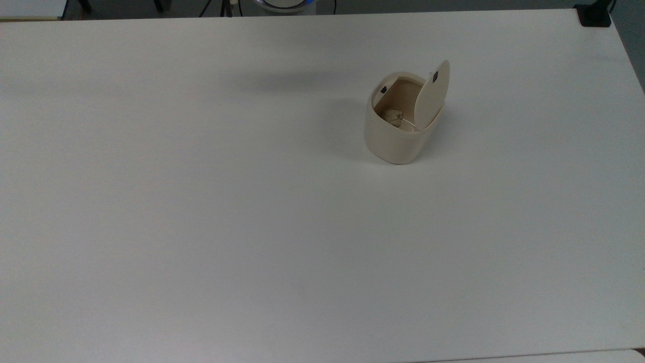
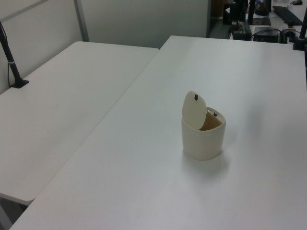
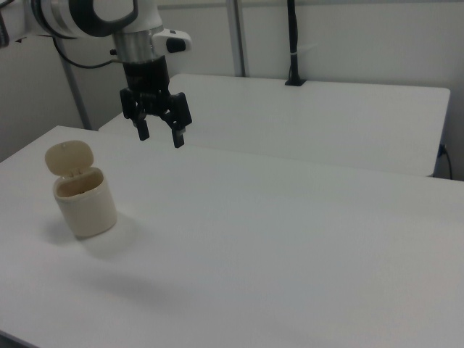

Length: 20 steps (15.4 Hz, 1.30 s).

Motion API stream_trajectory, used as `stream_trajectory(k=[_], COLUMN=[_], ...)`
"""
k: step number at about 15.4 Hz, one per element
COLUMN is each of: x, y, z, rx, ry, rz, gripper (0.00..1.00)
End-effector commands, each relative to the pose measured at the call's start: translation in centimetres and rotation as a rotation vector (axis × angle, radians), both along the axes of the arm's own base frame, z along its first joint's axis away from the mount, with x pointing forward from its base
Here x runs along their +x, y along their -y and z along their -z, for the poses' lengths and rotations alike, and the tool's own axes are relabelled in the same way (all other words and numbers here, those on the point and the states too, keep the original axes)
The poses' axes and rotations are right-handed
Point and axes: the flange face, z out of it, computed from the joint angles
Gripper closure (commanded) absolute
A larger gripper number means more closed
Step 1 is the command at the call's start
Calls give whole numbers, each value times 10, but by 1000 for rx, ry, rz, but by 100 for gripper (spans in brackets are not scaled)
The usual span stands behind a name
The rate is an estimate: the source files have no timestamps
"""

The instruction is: Close the trash bin

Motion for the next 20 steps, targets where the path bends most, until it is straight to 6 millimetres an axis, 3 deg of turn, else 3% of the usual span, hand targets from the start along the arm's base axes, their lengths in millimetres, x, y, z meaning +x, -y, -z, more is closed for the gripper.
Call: stream_trajectory(k=[1, 12, 20], x=[-8, -4, -1], y=[-8, -18, -13], z=[0, 7, 4], rx=[3, 15, 18], ry=[-17, -25, -10], rz=[5, -11, -17], gripper=[0, 0, 0])
